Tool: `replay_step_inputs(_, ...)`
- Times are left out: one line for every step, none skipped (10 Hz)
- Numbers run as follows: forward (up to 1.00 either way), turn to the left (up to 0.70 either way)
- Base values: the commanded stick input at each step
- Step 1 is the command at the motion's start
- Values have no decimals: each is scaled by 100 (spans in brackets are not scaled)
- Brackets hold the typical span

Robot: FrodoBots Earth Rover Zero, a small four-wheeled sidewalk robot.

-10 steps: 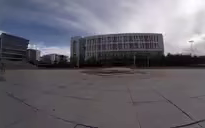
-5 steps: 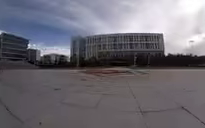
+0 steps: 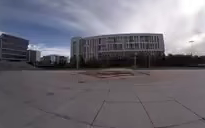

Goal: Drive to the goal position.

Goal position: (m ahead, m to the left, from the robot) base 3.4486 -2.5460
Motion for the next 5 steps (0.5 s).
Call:
replay_step_inputs(70,1)
replay_step_inputs(70,1)
replay_step_inputs(70,1)
replay_step_inputs(70,1)
replay_step_inputs(70,1)
